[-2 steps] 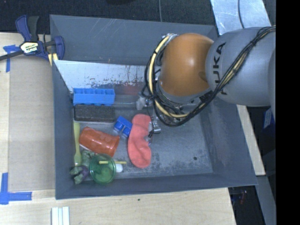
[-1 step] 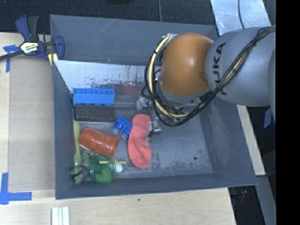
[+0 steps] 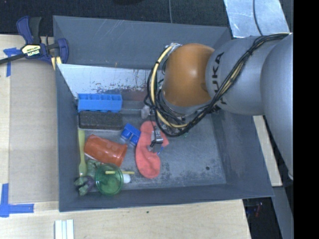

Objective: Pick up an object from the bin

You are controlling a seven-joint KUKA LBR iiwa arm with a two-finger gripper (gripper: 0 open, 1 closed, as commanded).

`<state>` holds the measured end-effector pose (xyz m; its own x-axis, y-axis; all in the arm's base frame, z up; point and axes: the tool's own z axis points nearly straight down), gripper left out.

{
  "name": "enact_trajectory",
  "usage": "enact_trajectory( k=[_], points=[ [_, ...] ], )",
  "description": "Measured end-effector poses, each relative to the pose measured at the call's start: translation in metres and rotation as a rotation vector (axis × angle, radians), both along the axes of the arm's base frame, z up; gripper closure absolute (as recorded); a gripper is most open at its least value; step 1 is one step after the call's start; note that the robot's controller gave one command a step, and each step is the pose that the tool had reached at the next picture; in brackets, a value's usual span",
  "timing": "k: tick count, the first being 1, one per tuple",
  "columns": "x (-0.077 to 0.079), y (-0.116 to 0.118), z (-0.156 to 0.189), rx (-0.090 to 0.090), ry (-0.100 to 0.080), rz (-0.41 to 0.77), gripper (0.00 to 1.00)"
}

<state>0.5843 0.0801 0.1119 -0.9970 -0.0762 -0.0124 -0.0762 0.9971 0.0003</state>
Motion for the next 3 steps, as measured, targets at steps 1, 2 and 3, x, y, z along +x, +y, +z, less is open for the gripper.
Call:
enact_trajectory(
  k=[1, 2, 3],
  points=[
    [-0.007, -0.027, -0.033, 0.004, -0.007, -0.203, 1.0],
    [-0.007, -0.027, -0.033, 0.004, -0.008, -0.203, 1.0],
    [-0.004, -0.026, 0.008, 0.001, -0.002, -0.101, 1.0]
  ],
)
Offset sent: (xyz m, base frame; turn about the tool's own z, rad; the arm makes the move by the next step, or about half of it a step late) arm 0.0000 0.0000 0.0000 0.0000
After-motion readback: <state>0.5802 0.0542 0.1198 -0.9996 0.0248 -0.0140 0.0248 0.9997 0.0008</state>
